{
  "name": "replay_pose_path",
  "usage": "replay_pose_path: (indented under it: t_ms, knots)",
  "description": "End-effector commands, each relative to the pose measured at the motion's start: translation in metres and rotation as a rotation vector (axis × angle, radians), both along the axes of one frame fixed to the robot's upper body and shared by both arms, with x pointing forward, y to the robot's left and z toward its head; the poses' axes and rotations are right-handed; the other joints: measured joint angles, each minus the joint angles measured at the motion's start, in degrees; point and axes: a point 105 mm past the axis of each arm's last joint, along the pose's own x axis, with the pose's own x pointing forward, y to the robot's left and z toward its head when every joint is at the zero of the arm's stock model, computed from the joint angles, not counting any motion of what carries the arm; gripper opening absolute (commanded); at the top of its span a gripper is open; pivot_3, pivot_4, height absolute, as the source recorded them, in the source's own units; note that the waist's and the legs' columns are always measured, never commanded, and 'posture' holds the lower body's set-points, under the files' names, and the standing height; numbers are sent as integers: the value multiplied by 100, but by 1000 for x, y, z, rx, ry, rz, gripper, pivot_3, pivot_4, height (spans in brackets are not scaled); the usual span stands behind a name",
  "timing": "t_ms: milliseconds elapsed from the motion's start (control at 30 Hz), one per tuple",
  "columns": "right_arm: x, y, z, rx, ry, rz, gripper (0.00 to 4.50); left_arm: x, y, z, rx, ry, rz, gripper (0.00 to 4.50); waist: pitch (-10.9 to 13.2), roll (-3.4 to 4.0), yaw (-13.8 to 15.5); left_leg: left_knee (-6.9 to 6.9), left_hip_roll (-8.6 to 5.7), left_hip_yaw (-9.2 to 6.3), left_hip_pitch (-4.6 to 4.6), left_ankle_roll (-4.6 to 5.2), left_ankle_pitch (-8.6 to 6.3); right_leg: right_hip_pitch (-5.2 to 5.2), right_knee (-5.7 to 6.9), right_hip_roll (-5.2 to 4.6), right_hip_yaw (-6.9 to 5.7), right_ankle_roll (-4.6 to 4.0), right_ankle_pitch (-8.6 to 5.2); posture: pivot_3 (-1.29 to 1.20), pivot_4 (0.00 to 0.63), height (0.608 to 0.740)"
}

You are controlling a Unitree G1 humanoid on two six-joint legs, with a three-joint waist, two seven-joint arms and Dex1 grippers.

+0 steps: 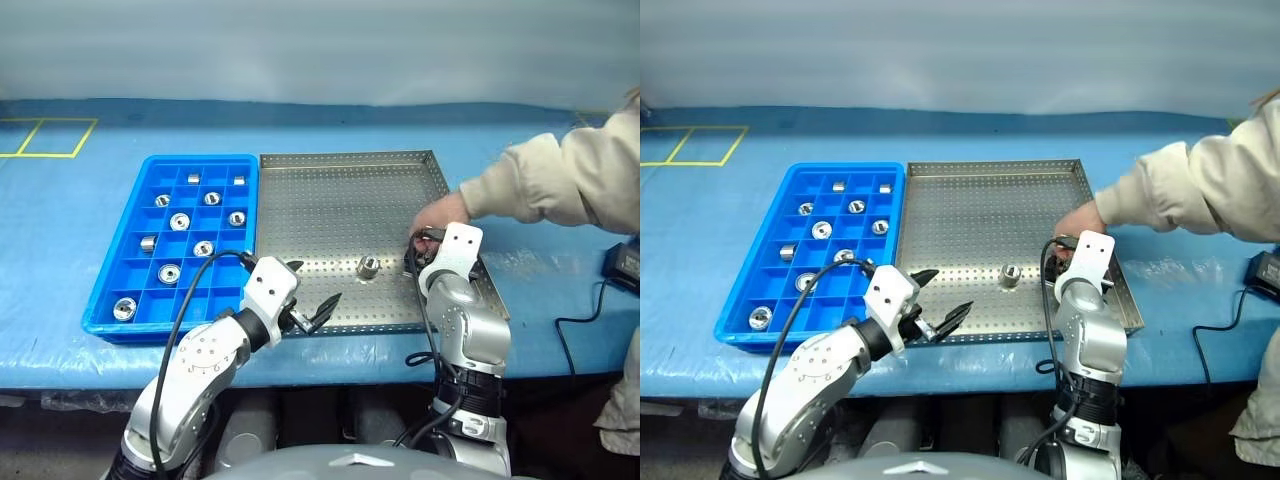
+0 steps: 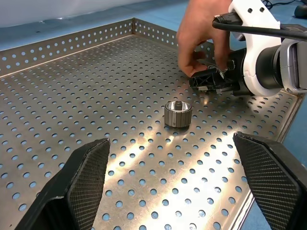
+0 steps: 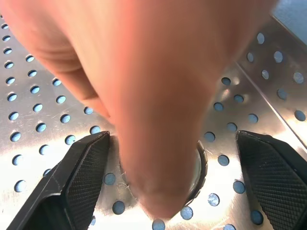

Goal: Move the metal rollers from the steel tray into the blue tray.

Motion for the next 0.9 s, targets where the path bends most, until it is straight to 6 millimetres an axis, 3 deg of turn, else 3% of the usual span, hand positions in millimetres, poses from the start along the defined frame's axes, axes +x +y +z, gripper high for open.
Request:
replay_pose_path:
  t_ms: [33,700,900]
  knots:
    - [4,4,5,0,-25,14,4479,1,-2,8,-19,-41,-11,4500,0,0,-1,0,0,0,0,0,0,0,0,0,0,0,0,157,150,740]
    - [8,11,7,-11,-32,44,4479,2,-1,8,-20,-41,11,4500,0,0,14,-7,0,-1,-2,0,0,-2,-6,0,0,0,0,181,150,740]
    - [19,31,31,-46,-129,176,4479,2,0,8,-19,-46,20,4500,1,1,24,-9,0,0,-4,0,0,-6,-7,0,0,0,0,189,150,740]
